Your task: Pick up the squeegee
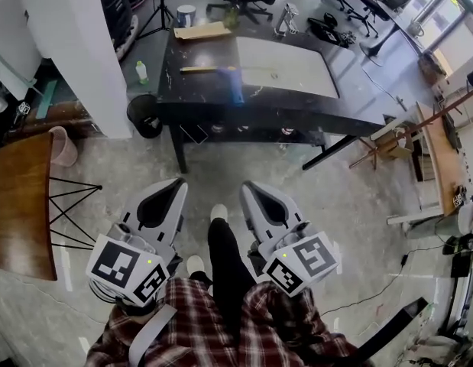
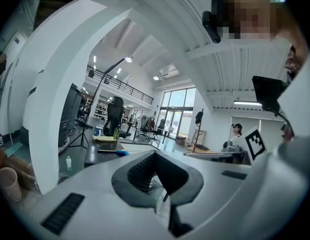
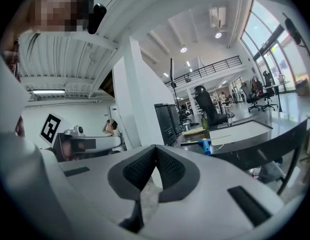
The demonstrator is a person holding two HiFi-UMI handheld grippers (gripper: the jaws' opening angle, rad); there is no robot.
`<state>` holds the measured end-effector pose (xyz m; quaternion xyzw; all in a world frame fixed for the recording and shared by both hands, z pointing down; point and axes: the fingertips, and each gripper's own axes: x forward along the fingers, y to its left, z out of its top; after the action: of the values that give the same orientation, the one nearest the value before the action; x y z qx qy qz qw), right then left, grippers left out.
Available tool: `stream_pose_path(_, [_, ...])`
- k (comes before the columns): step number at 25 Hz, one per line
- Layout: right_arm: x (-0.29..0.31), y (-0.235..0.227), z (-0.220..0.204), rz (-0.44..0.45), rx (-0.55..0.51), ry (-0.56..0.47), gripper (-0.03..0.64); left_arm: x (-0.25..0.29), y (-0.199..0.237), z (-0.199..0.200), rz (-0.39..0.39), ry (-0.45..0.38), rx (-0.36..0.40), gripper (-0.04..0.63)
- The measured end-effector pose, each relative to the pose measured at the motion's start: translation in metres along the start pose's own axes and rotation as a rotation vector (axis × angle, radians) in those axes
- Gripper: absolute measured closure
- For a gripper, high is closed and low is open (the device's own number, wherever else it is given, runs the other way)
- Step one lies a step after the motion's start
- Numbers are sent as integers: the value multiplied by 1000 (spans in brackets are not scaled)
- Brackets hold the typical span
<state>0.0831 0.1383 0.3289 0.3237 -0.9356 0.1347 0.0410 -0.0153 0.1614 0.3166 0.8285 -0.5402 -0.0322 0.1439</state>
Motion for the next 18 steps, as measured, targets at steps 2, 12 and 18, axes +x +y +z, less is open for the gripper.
stream_pose_path(2, [19, -17, 9, 8, -5, -8, 604, 20, 13, 6, 8, -7, 2, 586])
stream_pose_path(12, [117, -109, 87, 94, -59, -41, 606, 140, 70, 72, 65, -65, 52, 586])
stream_pose_path(18, [156, -143, 94, 128, -59, -21, 604, 179, 94, 80, 102, -75, 43, 586])
